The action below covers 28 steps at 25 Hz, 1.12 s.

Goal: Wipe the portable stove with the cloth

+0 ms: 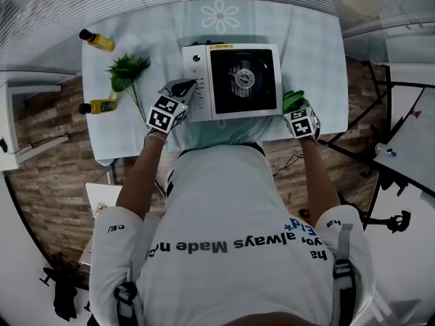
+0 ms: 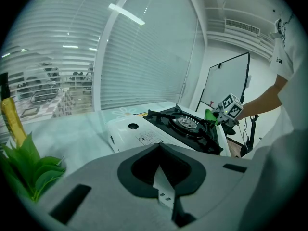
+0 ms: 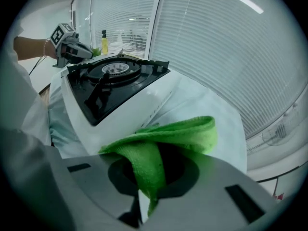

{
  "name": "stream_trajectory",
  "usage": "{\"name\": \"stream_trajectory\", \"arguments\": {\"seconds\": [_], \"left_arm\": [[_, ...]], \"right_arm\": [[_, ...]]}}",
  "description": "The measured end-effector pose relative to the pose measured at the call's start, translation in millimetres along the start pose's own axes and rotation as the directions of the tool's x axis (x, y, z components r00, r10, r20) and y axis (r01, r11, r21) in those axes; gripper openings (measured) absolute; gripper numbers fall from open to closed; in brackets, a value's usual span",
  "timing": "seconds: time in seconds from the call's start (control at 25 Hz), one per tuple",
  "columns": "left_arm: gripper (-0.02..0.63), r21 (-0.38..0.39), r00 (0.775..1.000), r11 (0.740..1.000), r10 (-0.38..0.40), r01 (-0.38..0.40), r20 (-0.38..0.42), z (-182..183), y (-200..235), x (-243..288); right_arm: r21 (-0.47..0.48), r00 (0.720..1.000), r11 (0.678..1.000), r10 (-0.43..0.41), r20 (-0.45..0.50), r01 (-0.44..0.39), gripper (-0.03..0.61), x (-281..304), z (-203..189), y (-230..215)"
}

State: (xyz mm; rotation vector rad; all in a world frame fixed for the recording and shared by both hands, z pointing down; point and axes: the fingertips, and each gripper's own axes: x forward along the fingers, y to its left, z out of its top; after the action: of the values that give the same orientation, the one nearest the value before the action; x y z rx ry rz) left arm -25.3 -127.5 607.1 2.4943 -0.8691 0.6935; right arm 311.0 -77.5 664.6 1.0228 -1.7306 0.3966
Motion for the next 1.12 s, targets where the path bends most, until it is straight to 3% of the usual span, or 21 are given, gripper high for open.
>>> {"name": "stream_trajectory", "arguments": {"seconds": [0.92,1.12], "left_arm": [[0.012,-0.065,1.000,0.998,0.011,-0.010,0.013,-0.3,1.6,-0.1],[0.012,-0.083,1.000,0.997,0.010,-0.008,0.024,1.1,1.9,-0.6]], "right_arm": [[-0.092,1.000,0.996,0.008,0.024,-0.006,0.023,76.8,115.2,-80.3],[-0.153,1.000,0.988,0.018,0.013,-0.016,0.023,88.9,140.9,-96.4]]}}
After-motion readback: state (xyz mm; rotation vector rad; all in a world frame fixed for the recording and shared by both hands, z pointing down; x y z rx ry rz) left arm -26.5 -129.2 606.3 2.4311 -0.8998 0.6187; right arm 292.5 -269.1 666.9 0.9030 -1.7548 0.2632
